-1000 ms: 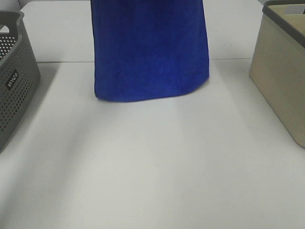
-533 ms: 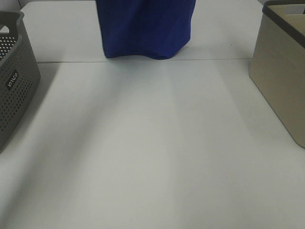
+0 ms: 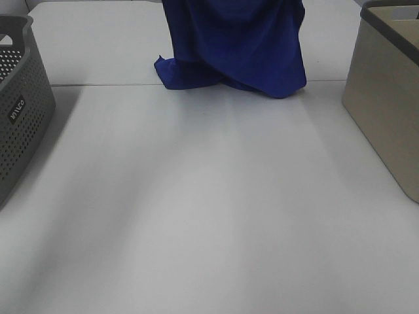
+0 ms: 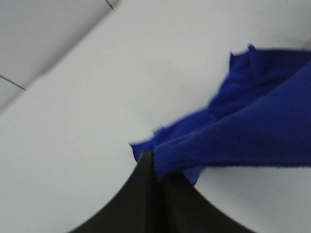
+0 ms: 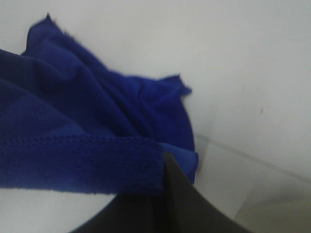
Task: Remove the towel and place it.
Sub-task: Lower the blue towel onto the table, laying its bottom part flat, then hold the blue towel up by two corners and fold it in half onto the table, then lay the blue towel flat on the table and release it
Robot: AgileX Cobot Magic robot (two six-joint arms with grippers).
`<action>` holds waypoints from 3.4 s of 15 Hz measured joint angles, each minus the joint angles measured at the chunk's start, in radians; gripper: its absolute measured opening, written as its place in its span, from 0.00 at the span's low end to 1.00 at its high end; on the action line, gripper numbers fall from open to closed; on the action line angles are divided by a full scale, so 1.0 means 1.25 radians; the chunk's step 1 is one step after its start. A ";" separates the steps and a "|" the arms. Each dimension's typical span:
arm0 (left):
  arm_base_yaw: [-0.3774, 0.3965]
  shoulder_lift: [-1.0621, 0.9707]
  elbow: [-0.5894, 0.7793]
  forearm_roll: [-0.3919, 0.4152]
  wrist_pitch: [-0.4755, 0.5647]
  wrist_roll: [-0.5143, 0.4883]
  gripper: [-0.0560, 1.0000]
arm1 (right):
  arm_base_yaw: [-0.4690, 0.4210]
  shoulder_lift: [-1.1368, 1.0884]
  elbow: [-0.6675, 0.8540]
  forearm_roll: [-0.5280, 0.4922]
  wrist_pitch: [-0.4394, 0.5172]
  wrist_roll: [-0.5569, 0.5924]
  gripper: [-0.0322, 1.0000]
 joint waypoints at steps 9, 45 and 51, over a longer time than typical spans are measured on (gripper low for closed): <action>0.003 -0.054 0.078 -0.142 0.250 -0.119 0.05 | 0.000 -0.054 0.085 0.082 0.227 -0.041 0.05; -0.001 -0.755 1.478 -0.499 0.213 -0.189 0.05 | 0.010 -0.554 1.250 0.364 0.222 -0.019 0.05; -0.001 -0.752 1.492 -0.513 0.207 -0.189 0.05 | 0.010 -0.554 1.297 0.376 0.221 -0.019 0.05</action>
